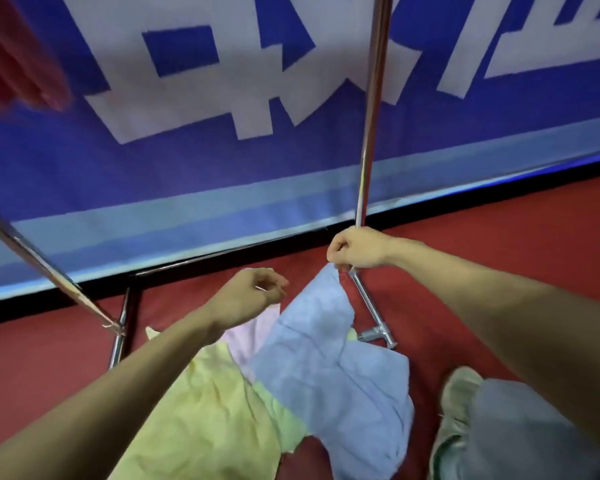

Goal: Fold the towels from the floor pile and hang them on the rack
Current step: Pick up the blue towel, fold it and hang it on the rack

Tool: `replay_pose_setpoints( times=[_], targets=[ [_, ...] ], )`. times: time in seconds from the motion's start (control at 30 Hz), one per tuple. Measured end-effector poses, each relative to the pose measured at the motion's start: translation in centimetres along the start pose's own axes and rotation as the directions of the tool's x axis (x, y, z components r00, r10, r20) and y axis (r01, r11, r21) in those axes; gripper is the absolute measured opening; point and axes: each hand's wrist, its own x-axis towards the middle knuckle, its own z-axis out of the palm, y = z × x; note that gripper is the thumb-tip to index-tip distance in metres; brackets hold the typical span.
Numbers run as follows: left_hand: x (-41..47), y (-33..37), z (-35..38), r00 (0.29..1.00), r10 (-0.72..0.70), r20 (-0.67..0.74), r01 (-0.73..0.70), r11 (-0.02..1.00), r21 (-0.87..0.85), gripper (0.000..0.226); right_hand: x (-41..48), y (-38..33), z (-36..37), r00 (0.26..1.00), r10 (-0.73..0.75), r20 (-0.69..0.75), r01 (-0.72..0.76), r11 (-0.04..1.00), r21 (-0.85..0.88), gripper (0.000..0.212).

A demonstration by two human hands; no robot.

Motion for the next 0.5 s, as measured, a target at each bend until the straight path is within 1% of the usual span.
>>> replay_pose_setpoints(
  times=[0.13, 0.23, 0.3, 0.37, 0.4, 0.47, 0.5],
  targets=[
    [3.2, -6.3, 2.9, 0.989, -0.143, 0.048, 0.144, 0.989, -0.013, 0.023, 2.7, 5.6, 4.9, 0.987, 0.149, 0.060, -0.148, 0.989, -0.021, 0.017],
    [4.7, -11.8, 5.4, 0.963, -0.262, 0.068, 0.264, 0.964, -0.026, 0.022, 4.5, 9.5, 9.1, 0.959, 0.240, 0.147, -0.237, 0.971, -0.037, 0.024],
    [5.3, -15.3, 7.0, 0.941, -0.334, 0.053, 0.335, 0.942, -0.016, 0.025, 5.2, 11.5, 11.8, 0.938, 0.315, 0.147, -0.305, 0.949, -0.084, 0.027],
    [5.7, -18.0, 8.4, 0.928, -0.371, 0.025, 0.372, 0.928, -0.002, 0.032, 5.7, 13.5, 14.3, 0.931, 0.336, 0.141, -0.306, 0.931, -0.201, 0.029],
    [5.9, -19.2, 9.0, 0.927, -0.373, 0.024, 0.373, 0.928, -0.006, 0.030, 5.9, 14.4, 15.4, 0.928, 0.344, 0.145, -0.299, 0.917, -0.262, 0.031],
    [6.1, -20.6, 10.0, 0.927, -0.374, 0.013, 0.374, 0.927, 0.002, 0.012, 6.1, 15.9, 17.5, 0.918, 0.349, 0.188, -0.276, 0.903, -0.328, 0.035],
    [6.2, -21.2, 10.4, 0.929, -0.370, -0.010, 0.370, 0.928, 0.044, 0.012, 6.3, 16.6, 18.5, 0.917, 0.340, 0.207, -0.262, 0.907, -0.329, 0.041]
  ],
)
